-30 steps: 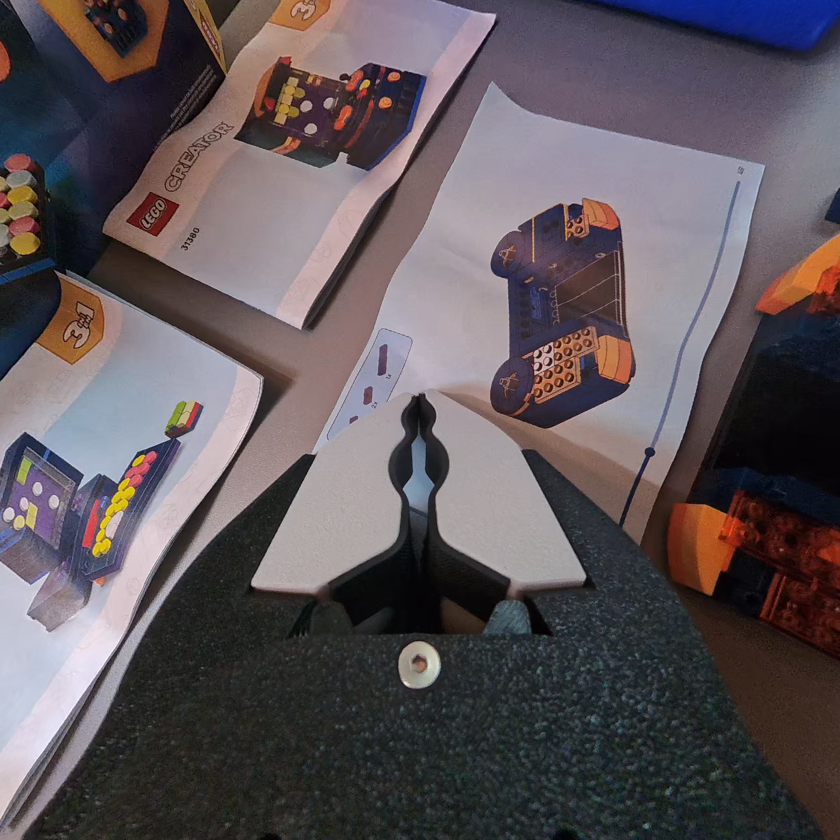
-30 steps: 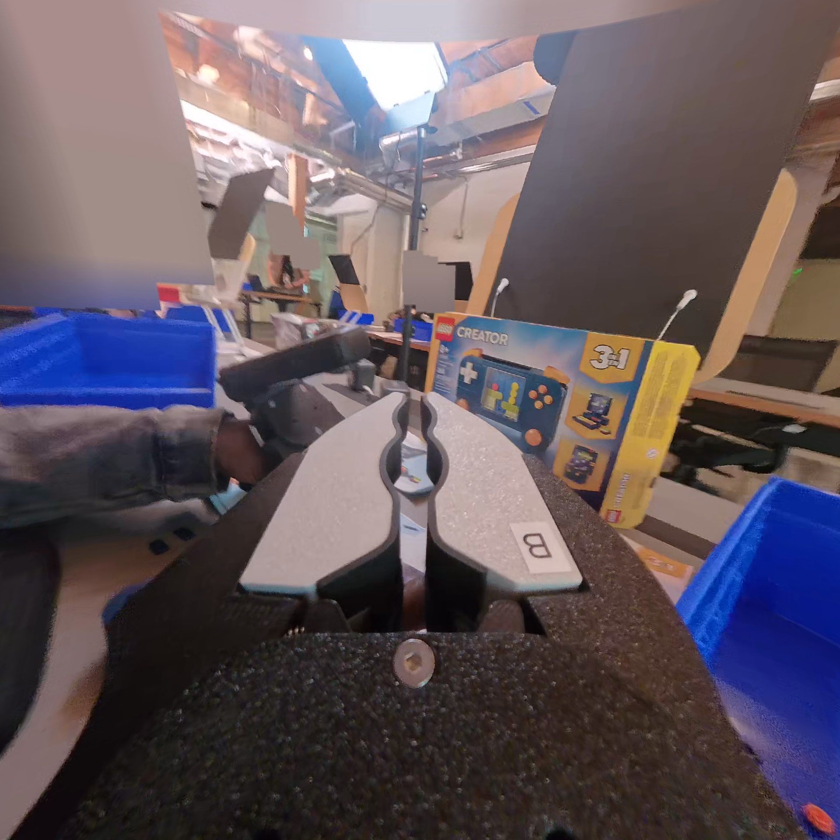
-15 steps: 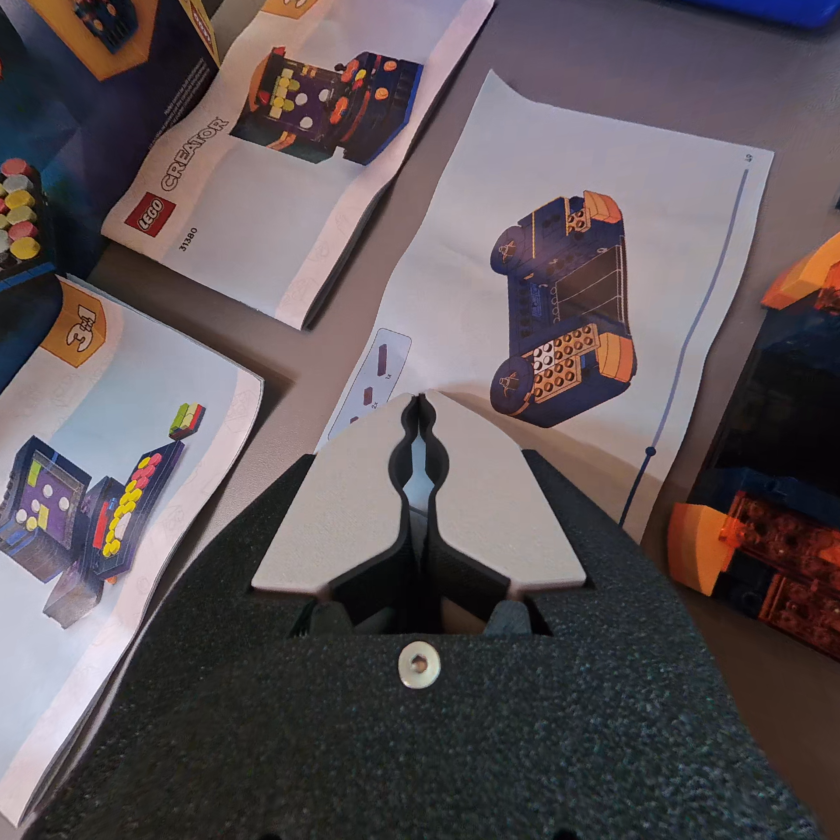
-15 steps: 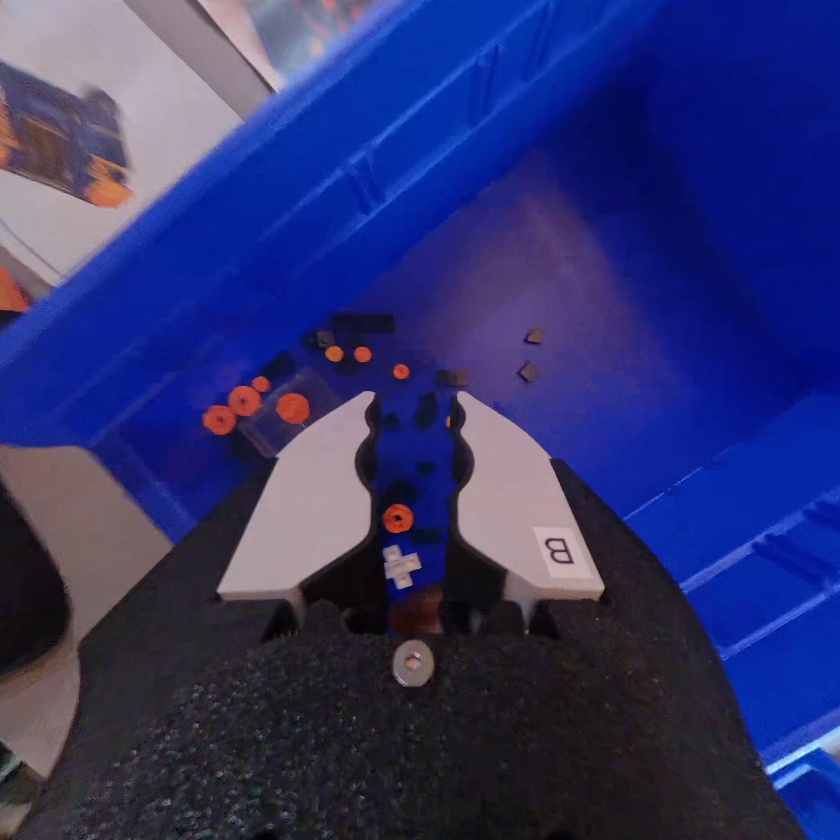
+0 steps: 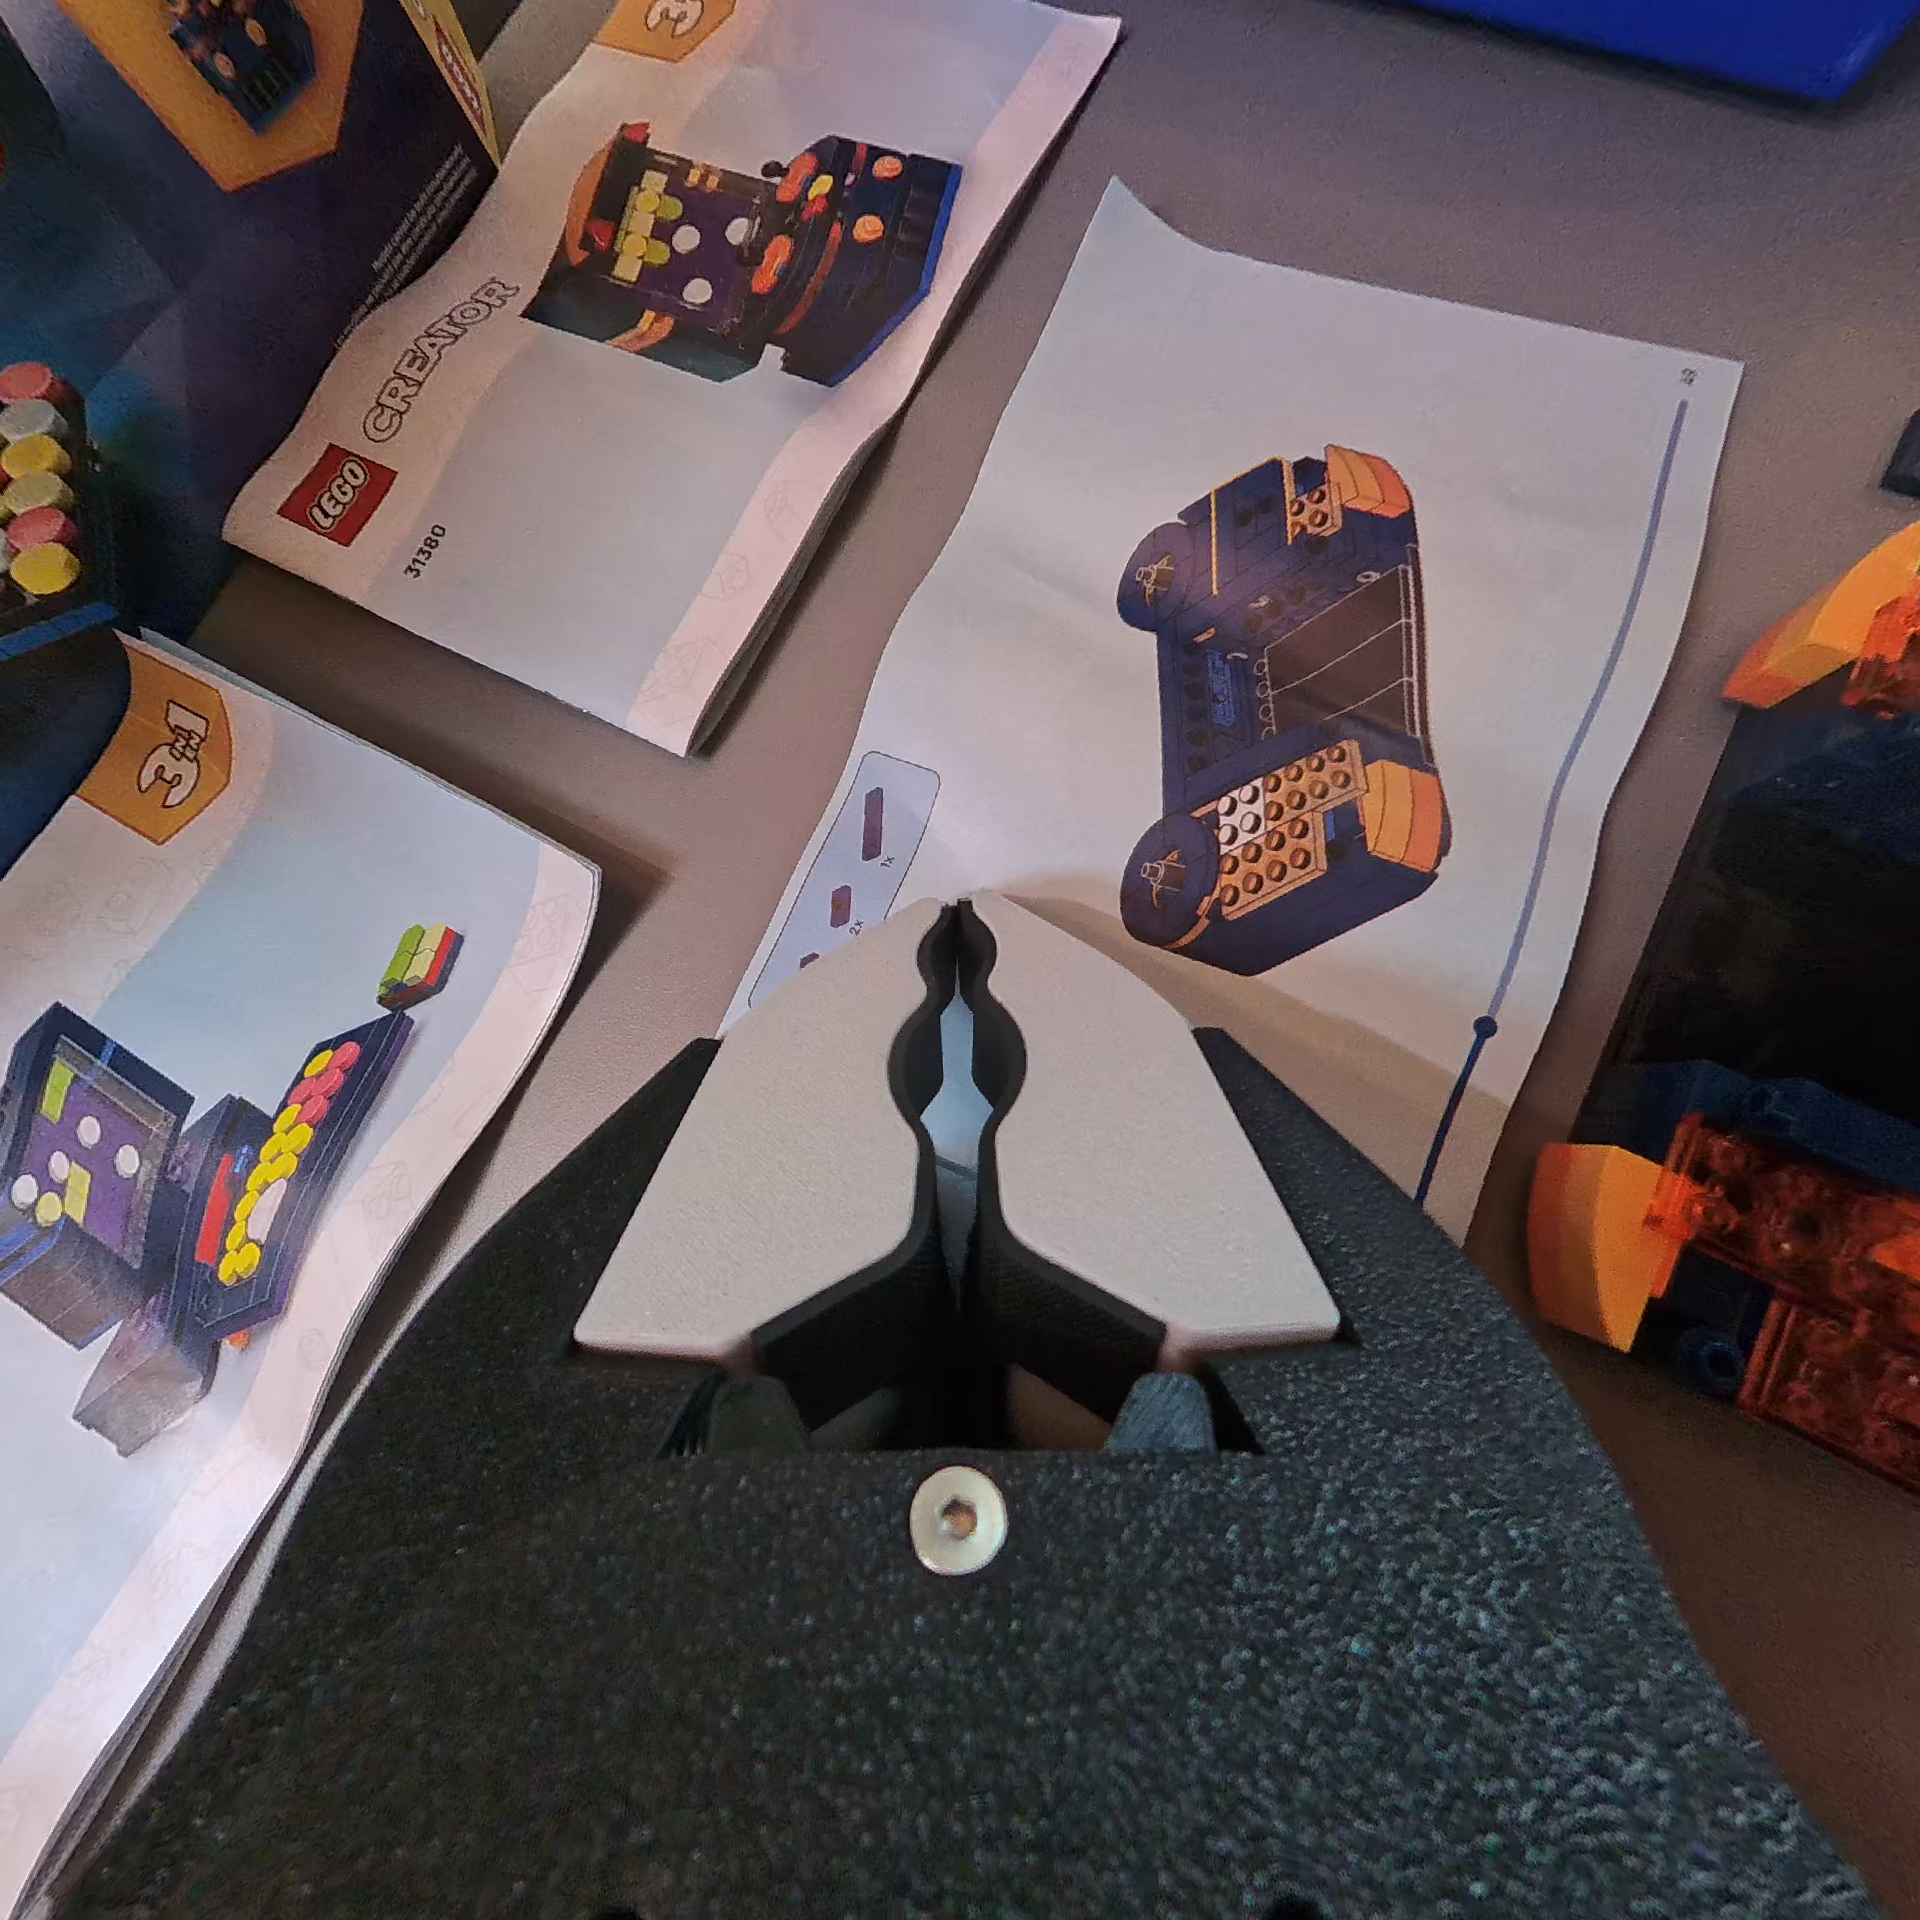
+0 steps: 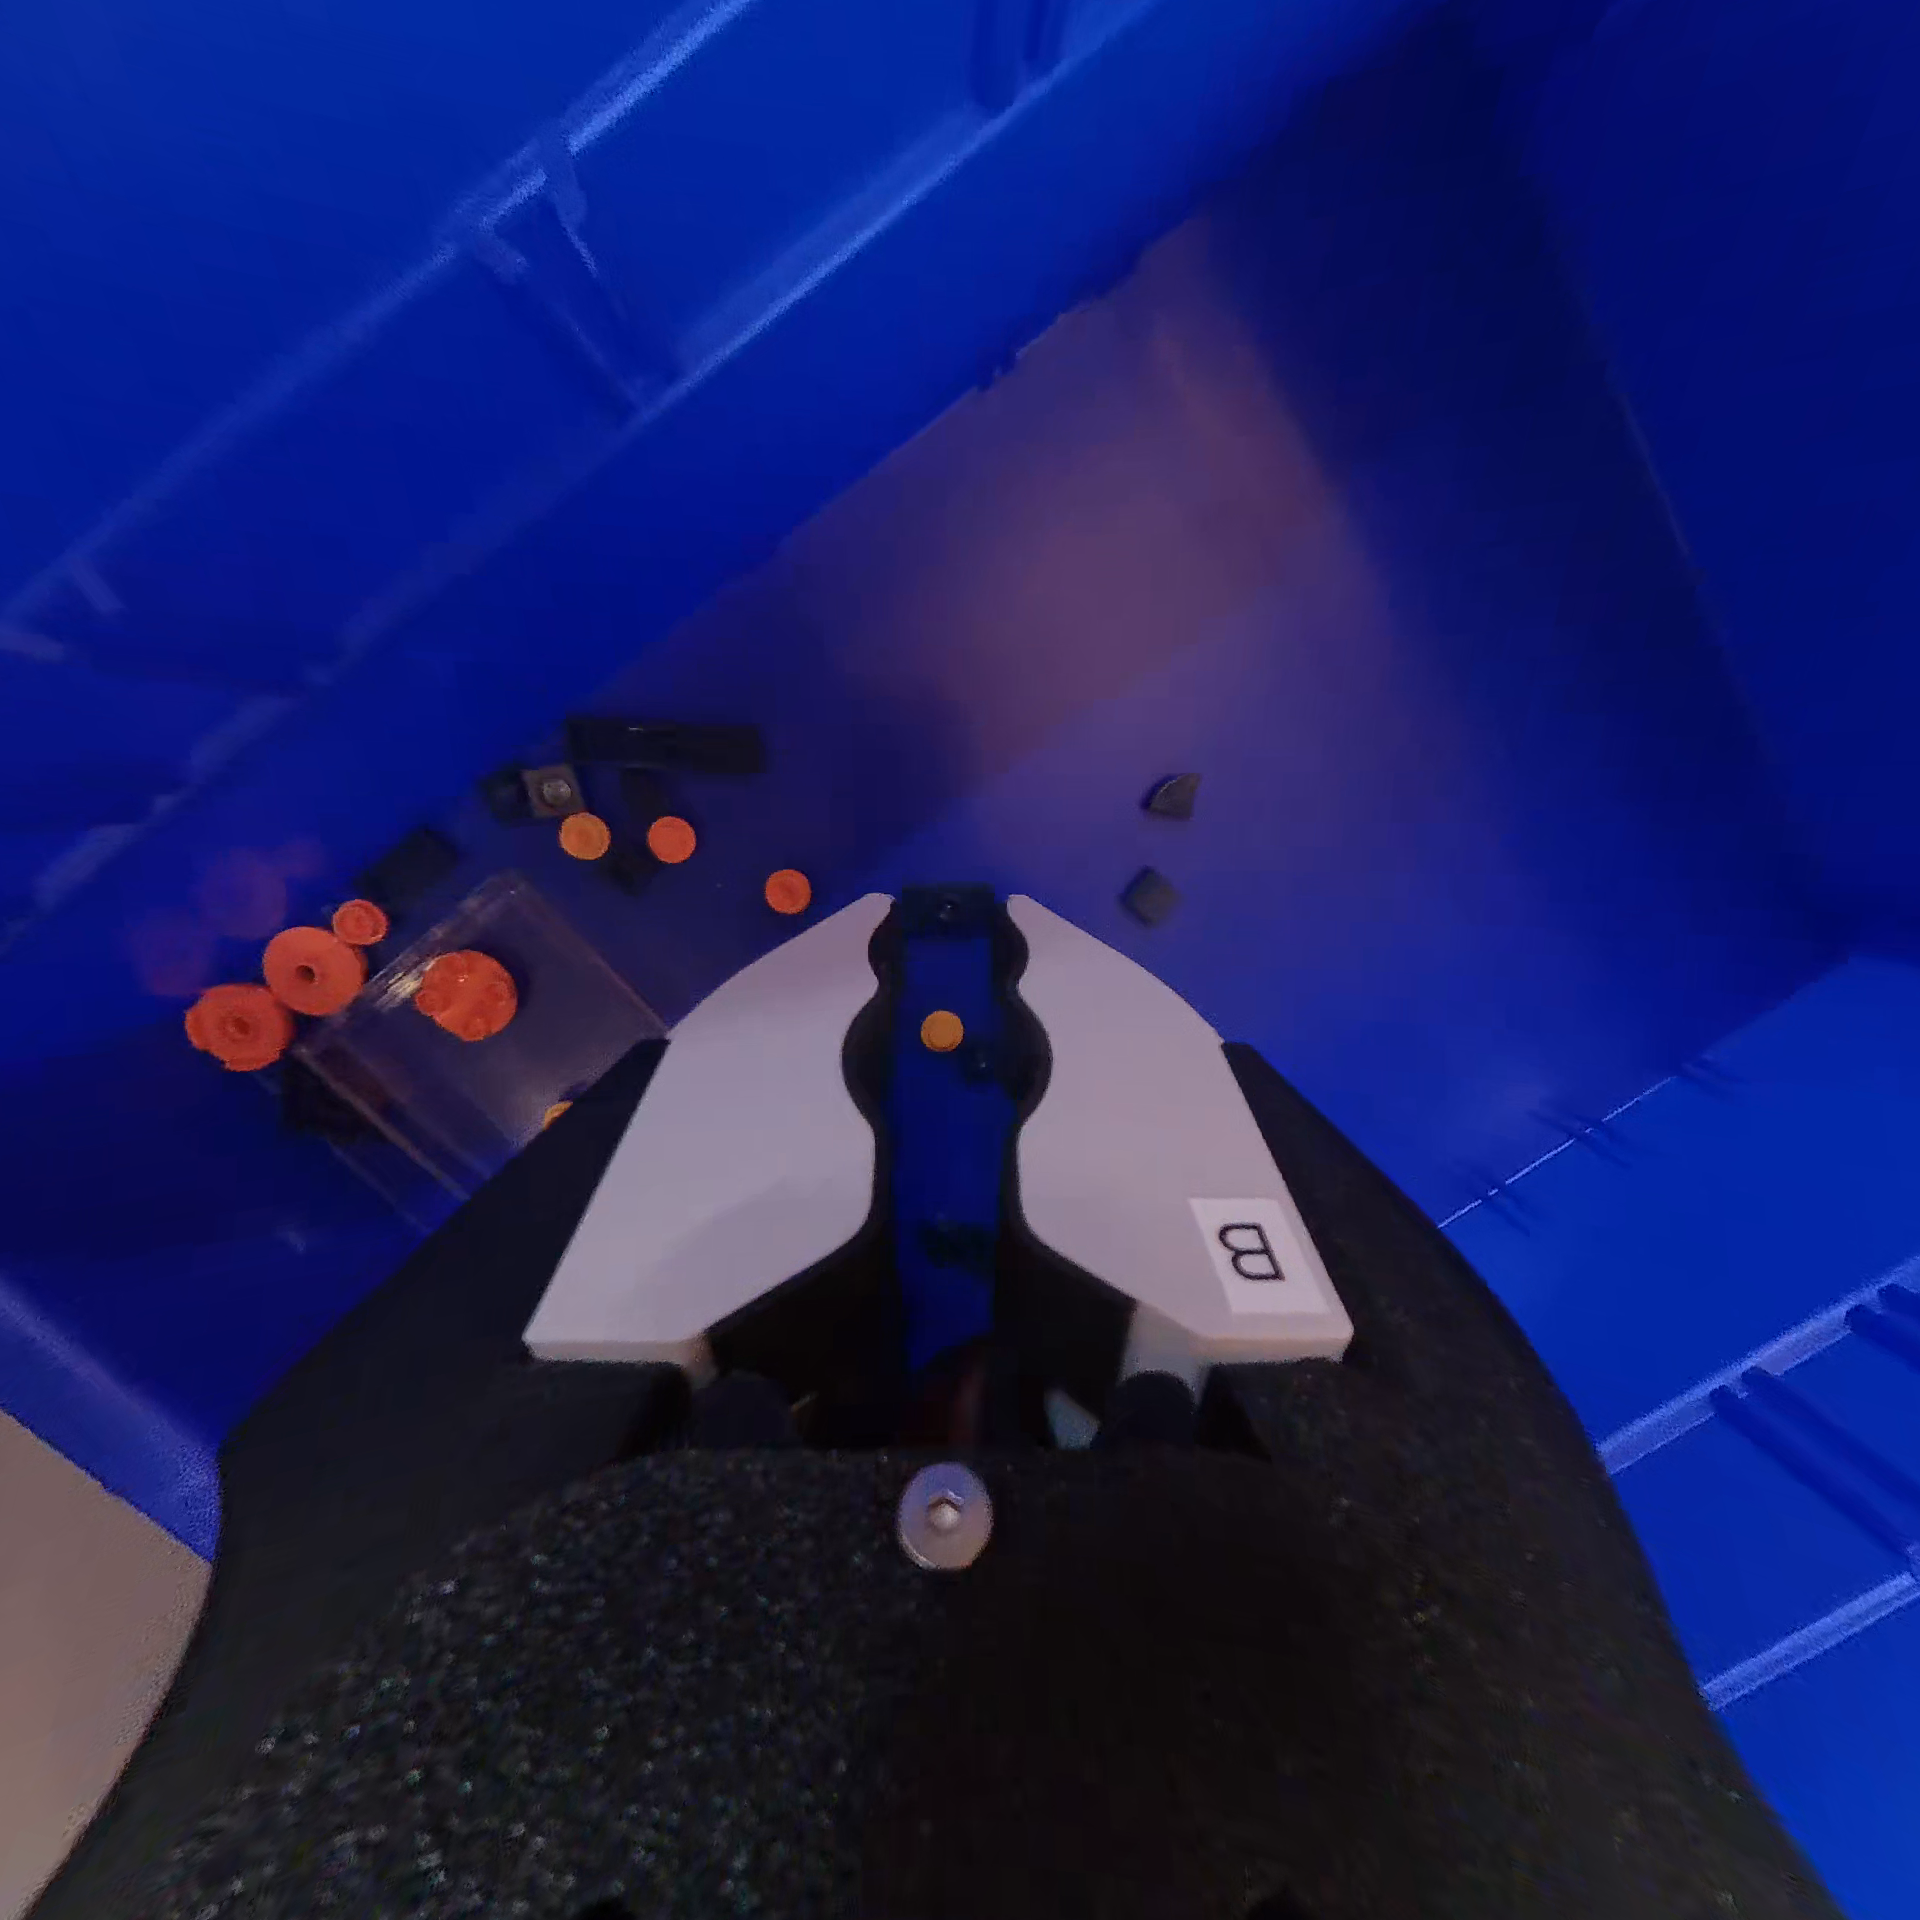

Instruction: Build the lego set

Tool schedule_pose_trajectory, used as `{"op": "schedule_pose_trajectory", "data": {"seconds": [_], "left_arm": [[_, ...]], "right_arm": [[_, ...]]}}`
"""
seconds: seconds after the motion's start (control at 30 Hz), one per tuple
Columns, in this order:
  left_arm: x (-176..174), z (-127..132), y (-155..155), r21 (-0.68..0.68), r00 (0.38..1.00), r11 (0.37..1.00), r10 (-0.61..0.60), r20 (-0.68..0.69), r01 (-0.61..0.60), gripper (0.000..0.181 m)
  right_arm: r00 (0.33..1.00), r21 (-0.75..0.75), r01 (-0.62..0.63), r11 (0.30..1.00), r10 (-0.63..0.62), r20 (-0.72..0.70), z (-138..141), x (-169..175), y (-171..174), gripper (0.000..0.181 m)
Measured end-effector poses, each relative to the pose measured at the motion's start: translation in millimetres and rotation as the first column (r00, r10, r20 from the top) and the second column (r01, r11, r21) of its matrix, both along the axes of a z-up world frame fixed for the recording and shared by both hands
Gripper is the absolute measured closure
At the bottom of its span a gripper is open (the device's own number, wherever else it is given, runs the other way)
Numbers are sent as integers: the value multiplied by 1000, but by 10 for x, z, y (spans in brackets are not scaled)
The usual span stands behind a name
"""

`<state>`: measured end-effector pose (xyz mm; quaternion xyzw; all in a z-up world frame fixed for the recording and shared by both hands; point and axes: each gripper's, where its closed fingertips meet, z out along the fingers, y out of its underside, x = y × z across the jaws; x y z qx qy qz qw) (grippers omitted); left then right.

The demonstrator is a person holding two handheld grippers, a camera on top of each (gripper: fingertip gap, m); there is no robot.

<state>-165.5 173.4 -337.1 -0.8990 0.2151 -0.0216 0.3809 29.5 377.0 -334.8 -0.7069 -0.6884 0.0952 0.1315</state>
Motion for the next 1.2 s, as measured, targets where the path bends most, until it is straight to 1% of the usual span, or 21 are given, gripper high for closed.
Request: {"op": "schedule_pose_trajectory", "data": {"seconds": [0.07, 0.1, 0.13, 0.17, 0.23, 0.27, 0.3, 0.33, 0.37, 0.43, 0.47, 0.53, 0.6, 0.67, 0.7, 0.77, 0.87, 0.97, 1.1, 1.17, 1.2], "left_arm": [[-1, 0, 1, 0, 1000, 1000, 0, 5, 0, 181], [-1, 0, 1, 0, 1000, 1000, -1, 6, 1, 181], [-1, 0, 1, -1, 1000, 1000, 0, 7, 0, 181], [-1, 0, 1, 0, 1000, 1000, 0, 6, 0, 181], [-1, 1, 1, 2, 1000, 1000, -1, 4, 1, 181], [-1, 1, 2, 1, 1000, 1000, -1, 5, 1, 181], [0, 0, 2, 1, 1000, 1000, -1, 8, 1, 181], [-1, 0, 2, 0, 1000, 1000, -2, 12, 2, 181], [0, 0, 2, 0, 1000, 1000, -2, 15, 2, 181], [-1, 0, 2, -1, 1000, 1000, -2, 13, 2, 181], [0, 0, 2, -1, 1000, 1000, -2, 9, 2, 181], [-1, 0, 2, -1, 1000, 1000, -2, 3, 2, 181], [0, -1, 1, -1, 1000, 1000, -2, 0, 2, 181], [-1, -1, 2, -2, 1000, 1000, -1, -3, 1, 181], [0, 0, 2, -2, 1000, 1000, -1, -7, 1, 181], [0, -1, 2, -2, 1000, 1000, -1, -14, 1, 181], [-1, -1, 2, -2, 1000, 1000, -1, -11, 1, 181], [-1, -1, 2, 0, 1000, 1000, -1, -7, 1, 181], [-1, -1, 2, -3, 1000, 1000, -1, -18, 1, 181], [0, -1, 1, -2, 1000, 1000, 2, -21, -2, 181], [-1, 0, 2, -1, 1000, 1000, 3, -22, -3, 181]], "right_arm": [[1000, -2, -13, 1000, 13, -5, 17, 5, -13, 166], [999, 4, -10, 1000, 10, -40, 86, 0, -30, 166], [994, 1, -4, 1000, 4, -105, 233, -14, -90, 166], [981, -15, -13, 1000, 10, -192, 441, -28, -223, 166], [927, -42, -93, 995, 72, -368, 895, -11, -671, 166], [897, -49, -166, 985, 130, -423, 1057, 44, -966, 166], [874, -51, -235, 971, 188, -447, 1138, 112, -1260, 166], [867, -58, -288, 956, 234, -441, 1131, 181, -1528, 167], [871, -78, -329, 941, 271, -410, 1046, 248, -1770, 166], [891, -93, -358, 929, 311, -330, 750, 308, -2066, 166], [899, -87, -370, 925, 333, -284, 566, 322, -2132, 166], [899, -51, -412, 910, 397, -184, 238, 362, -2138, 166], [879, -22, -468, 884, 463, -114, 66, 378, -2091, 166], [864, -41, -502, 864, 499, -62, -19, 387, -2064, 166], [859, -55, -512, 857, 510, -39, -50, 395, -2057, 165], [852, -56, -524, 850, 522, -43, -43, 366, -2060, 155], [848, -42, -530, 847, 528, -54, -24, 385, -2062, 152], [868, -35, -485, 874, 476, -141, 67, 383, -2061, 152], [877, 3, -469, 883, 466, -117, 1, 500, -2040, 142], [872, 8, -470, 883, 466, -151, 74, 536, -2054, 142], [870, 10, -463, 886, 457, -188, 170, 546, -2040, 144]]}}
